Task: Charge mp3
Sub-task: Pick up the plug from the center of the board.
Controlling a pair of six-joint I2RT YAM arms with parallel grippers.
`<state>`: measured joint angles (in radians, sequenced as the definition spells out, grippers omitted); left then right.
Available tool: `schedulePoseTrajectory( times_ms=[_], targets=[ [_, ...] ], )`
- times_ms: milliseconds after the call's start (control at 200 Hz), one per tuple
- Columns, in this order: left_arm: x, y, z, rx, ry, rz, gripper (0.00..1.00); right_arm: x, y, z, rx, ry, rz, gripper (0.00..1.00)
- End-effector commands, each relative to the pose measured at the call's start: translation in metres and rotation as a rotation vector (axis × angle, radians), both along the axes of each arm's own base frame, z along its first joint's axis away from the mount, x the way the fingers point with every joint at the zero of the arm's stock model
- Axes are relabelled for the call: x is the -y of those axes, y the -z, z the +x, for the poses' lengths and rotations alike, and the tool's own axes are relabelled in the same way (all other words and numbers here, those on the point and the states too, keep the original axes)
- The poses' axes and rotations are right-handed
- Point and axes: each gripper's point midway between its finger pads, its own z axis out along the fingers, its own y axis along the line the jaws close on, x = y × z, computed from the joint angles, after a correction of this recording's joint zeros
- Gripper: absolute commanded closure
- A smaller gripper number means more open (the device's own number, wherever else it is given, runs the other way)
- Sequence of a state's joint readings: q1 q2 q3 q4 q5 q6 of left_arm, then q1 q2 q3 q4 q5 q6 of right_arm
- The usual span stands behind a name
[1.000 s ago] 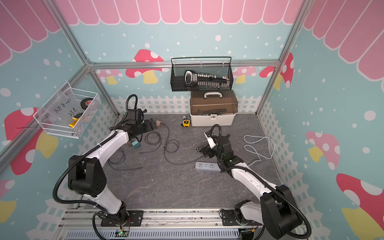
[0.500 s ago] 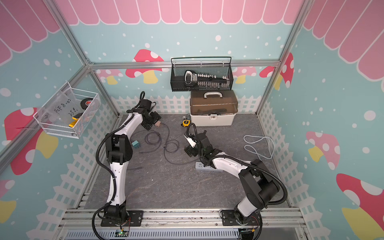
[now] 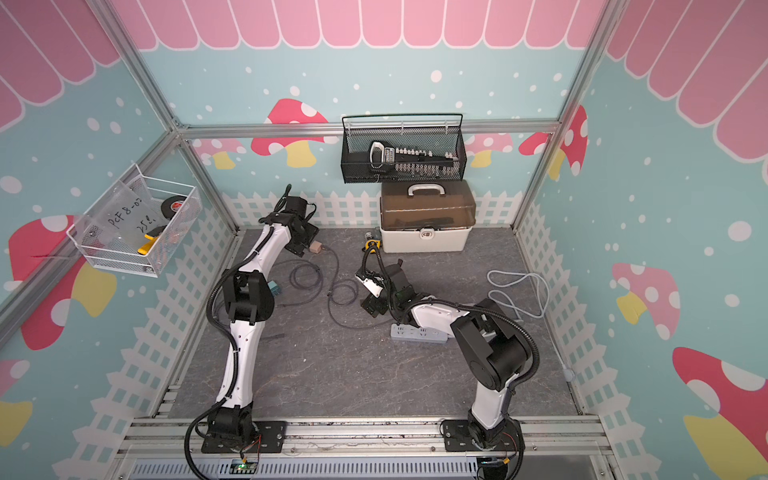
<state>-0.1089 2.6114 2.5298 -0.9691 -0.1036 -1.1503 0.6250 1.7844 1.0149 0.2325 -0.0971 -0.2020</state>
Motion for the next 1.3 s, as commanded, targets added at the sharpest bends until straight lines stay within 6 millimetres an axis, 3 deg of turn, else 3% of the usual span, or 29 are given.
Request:
schedulePoseTrajectory(
  times_ms=[0, 270, 485, 615, 860, 875, 905, 1096, 1296],
  targets=[
    [-0.005, 0.021, 0.004, -0.017, -0.062, 0.017, 0.24, -0.007, -0.007, 0.008, 0.013, -0.034, 0.025, 0.04],
    [0.000, 0.033, 0.024, 0.040, -0.038, 0.032, 0.25, -0.008, 0.000, 0.018, -0.038, -0.027, 0.049, 0.05],
    [0.000, 0.046, 0.023, 0.022, -0.029, 0.055, 0.26, -0.006, 0.005, 0.024, -0.061, -0.017, 0.045, 0.05],
    [0.000, 0.053, 0.021, 0.003, -0.006, 0.071, 0.32, -0.005, 0.006, 0.028, -0.073, -0.013, 0.044, 0.05],
    [-0.003, 0.062, -0.001, -0.098, 0.056, 0.142, 0.40, 0.000, 0.005, 0.030, -0.094, -0.015, 0.048, 0.05],
    [-0.003, 0.062, -0.002, -0.105, 0.058, 0.145, 0.41, 0.001, 0.018, 0.030, -0.119, -0.014, 0.035, 0.05],
    [-0.004, 0.064, -0.006, -0.120, 0.065, 0.150, 0.42, 0.002, 0.020, 0.030, -0.124, -0.011, 0.035, 0.05],
    [-0.003, 0.074, -0.030, -0.206, 0.073, 0.124, 0.50, 0.002, 0.017, 0.031, -0.134, -0.022, 0.059, 0.05],
    [0.001, 0.068, -0.047, -0.242, 0.040, 0.039, 0.49, -0.004, 0.014, 0.029, -0.148, -0.047, 0.088, 0.06]
  ],
)
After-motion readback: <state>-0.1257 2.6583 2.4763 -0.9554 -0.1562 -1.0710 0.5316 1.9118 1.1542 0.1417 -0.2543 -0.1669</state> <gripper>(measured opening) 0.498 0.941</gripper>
